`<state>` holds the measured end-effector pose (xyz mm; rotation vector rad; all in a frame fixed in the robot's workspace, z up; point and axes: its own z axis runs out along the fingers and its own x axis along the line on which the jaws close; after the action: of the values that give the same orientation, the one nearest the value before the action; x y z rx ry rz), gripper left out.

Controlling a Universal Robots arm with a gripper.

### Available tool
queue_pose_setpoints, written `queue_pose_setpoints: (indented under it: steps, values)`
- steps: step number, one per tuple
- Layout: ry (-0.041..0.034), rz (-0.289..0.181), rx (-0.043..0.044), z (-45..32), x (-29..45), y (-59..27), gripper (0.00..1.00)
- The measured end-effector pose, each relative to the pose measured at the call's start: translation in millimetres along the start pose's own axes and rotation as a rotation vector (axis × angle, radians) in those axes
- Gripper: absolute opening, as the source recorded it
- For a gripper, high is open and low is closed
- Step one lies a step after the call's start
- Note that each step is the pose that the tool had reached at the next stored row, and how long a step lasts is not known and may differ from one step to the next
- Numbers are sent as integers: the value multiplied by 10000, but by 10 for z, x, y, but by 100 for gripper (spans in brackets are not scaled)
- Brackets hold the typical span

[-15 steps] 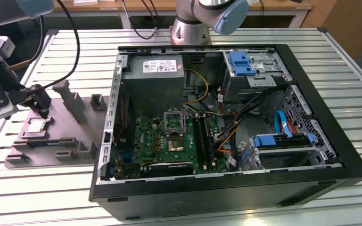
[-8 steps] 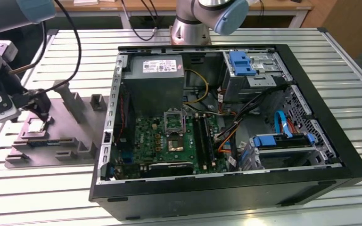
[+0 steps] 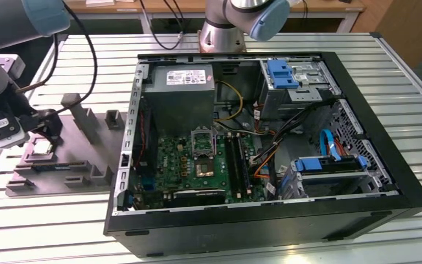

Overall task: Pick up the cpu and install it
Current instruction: 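Pick up the cpu and move it towards the insertion slot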

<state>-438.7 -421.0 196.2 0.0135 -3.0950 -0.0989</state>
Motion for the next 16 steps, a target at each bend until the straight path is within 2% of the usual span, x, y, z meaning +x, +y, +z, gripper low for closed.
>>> queue_pose_setpoints:
  steps: [2,3,16]
  values:
    - [1,6,119,15,-1,-1,74]
    - [2,8,142,21,-1,-2,74]
    - [-3,76,99,111,-5,-7,74]
